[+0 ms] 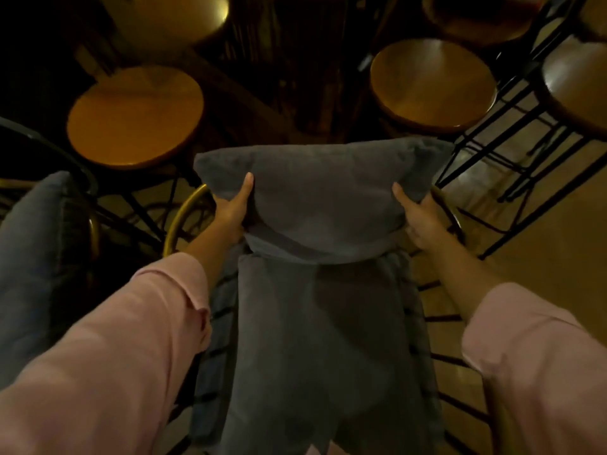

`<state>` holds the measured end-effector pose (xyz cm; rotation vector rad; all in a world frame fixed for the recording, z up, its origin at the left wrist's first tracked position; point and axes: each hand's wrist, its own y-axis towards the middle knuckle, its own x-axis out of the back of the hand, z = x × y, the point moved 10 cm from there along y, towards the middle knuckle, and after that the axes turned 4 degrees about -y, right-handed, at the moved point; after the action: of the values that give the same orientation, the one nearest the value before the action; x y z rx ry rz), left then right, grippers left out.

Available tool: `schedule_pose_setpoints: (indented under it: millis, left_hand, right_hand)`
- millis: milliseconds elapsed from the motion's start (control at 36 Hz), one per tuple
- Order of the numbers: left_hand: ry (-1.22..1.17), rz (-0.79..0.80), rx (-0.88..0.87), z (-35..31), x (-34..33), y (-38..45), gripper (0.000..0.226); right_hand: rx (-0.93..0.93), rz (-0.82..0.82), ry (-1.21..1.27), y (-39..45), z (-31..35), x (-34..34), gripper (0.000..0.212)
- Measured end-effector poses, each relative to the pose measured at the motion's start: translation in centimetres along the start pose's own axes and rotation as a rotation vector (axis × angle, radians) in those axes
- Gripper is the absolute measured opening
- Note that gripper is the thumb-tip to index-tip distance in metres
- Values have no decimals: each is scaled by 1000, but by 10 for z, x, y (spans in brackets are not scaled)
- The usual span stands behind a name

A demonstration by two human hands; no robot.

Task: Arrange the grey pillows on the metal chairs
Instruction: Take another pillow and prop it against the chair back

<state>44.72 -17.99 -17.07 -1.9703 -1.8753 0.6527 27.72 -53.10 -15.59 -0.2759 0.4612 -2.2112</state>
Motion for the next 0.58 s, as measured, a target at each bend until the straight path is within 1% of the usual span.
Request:
schedule_pose_setpoints:
  millis: [83,167,222,278,306,361,389,417,444,500,528,556,583]
  left_hand:
    - [43,-54,1,-5,-4,7,111]
    - [54,-32,20,-5,-1,7,108]
    - [93,-36,14,-4,6,3,104]
    - [203,-69,-39,-8,18,-7,87]
    - [271,-79,-74,-10,25,-13,79]
    - [385,-86,-130,-15,37,-30,68]
    - [442,-92,-150,-16,46,-38,67]
    - [498,-92,-165,-18,52,-49,68]
    - [538,-89,-171,-19,61,-59,71]
    - [587,-104,-185,-24,85,-79,75]
    - [609,-126,-192,-27,101,-89,76]
    - [630,-151,-192,-32,120,-96,77]
    - [654,-176,-190,-37,140,-103,79]
  right_hand:
    - [1,-23,2,12,3,-2,119]
    - [-8,-53,-34,11,-1,-1,117]
    - [-16,-82,-70,4,-7,1,107]
    - [-47,-113,-86,-7,-15,0,93]
    - [-85,-129,-88,-9,-26,0,93]
    - [-164,-176,-97,8,-68,9,106]
    - [-207,-229,-127,18,-94,14,113]
    - [-237,-255,-166,20,-108,8,115]
    - [-260,-230,-195,9,-109,-8,106]
    - [-303,-111,-279,-49,-78,-59,79]
    - [-334,-16,-318,-78,-66,-90,68]
    - [-367,94,-351,-98,-64,-116,62]
    - [-384,199,-390,-111,-63,-142,60]
